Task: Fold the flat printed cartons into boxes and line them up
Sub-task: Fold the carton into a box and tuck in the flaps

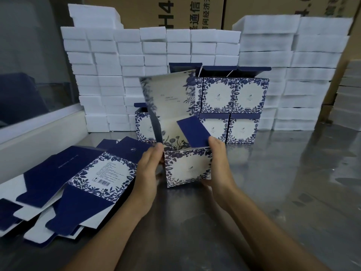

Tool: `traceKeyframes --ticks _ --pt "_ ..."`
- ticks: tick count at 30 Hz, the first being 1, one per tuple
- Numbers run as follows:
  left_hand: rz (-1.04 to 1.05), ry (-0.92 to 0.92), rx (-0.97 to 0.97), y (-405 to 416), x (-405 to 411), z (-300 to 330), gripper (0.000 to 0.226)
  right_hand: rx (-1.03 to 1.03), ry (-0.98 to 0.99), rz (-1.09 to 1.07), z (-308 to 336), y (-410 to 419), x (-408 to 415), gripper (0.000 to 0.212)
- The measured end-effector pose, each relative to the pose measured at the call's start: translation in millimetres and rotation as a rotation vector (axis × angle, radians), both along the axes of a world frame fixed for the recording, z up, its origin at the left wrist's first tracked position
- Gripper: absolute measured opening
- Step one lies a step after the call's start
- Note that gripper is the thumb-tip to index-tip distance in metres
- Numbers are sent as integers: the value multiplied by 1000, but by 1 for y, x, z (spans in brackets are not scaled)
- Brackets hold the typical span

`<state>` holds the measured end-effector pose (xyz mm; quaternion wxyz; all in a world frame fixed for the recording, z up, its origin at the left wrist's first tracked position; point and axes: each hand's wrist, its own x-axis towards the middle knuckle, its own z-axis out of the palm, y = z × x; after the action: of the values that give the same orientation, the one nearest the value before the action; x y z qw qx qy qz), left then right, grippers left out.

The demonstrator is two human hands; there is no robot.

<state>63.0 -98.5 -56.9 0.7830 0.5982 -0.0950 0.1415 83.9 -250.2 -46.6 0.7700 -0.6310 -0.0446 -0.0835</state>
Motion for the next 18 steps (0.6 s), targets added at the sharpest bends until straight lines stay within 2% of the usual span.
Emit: traceKeyframes --ticks 2,5,9,12,15,18 --pt "-39 97 -81 -1 -1 2 71 -5 -25 -17 -2 -2 1 40" --pt "17 136 -38 -1 0 4 72 -16 -85 -53 -5 -2 3 35" --pt "5 148 -2 -1 1 7 45 -49 -166 -59 -5 0 2 27" --pt "32 166 11 -1 3 8 11 -56 -237 -69 -5 -1 0 40" --pt "95 194 3 -3 4 9 24 -67 -311 -104 -5 -1 -1 34" --pt "196 136 76 -1 4 8 37 -104 -353 -133 -7 0 0 32"
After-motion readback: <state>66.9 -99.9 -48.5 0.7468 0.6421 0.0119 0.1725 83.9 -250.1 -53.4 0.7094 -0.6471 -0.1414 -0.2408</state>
